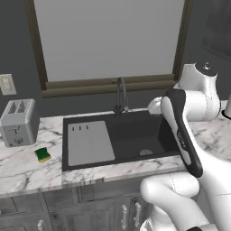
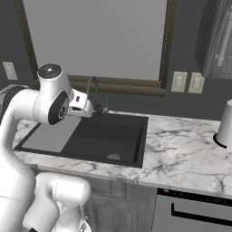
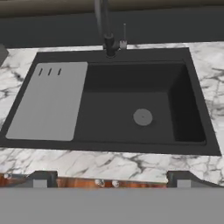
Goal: Soak the sponge with water for a few seconds and then drop it inside the sink.
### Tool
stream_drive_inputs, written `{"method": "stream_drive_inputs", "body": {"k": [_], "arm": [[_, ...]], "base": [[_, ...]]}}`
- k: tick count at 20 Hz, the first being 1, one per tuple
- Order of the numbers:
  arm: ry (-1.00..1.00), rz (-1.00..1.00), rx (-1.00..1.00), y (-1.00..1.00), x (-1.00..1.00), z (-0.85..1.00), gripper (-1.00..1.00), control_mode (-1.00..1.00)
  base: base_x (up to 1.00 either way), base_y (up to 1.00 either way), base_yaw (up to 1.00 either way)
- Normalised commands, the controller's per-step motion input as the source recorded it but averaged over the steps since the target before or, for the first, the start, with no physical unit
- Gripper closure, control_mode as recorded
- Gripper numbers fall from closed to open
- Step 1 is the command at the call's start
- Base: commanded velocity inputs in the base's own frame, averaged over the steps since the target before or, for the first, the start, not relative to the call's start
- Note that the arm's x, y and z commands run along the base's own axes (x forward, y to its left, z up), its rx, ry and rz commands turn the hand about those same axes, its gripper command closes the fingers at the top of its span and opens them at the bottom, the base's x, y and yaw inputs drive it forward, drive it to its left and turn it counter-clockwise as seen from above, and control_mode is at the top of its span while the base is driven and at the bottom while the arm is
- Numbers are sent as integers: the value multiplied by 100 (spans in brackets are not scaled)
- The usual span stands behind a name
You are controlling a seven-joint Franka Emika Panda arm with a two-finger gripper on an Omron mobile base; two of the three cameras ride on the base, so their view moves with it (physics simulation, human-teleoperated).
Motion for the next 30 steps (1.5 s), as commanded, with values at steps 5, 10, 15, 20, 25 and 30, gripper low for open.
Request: {"method": "stream_drive_inputs", "body": {"k": [5, 10, 15, 20, 25, 30], "arm": [[-21, 0, 4, 0, -8, -13, -100, -100], [-17, 0, 0, 0, 0, 0, -100, -100], [-12, 0, 0, -7, 2, 0, -100, -100], [-6, 1, 0, -17, 15, 0, -100, -100], [-3, 3, 0, -22, 19, 0, -100, -100], [-1, 4, 0, -20, 14, 0, -100, -100]], "base": [[0, 0, 0], [0, 0, 0], [0, 0, 0], [0, 0, 0], [0, 0, 0], [0, 0, 0]]}}
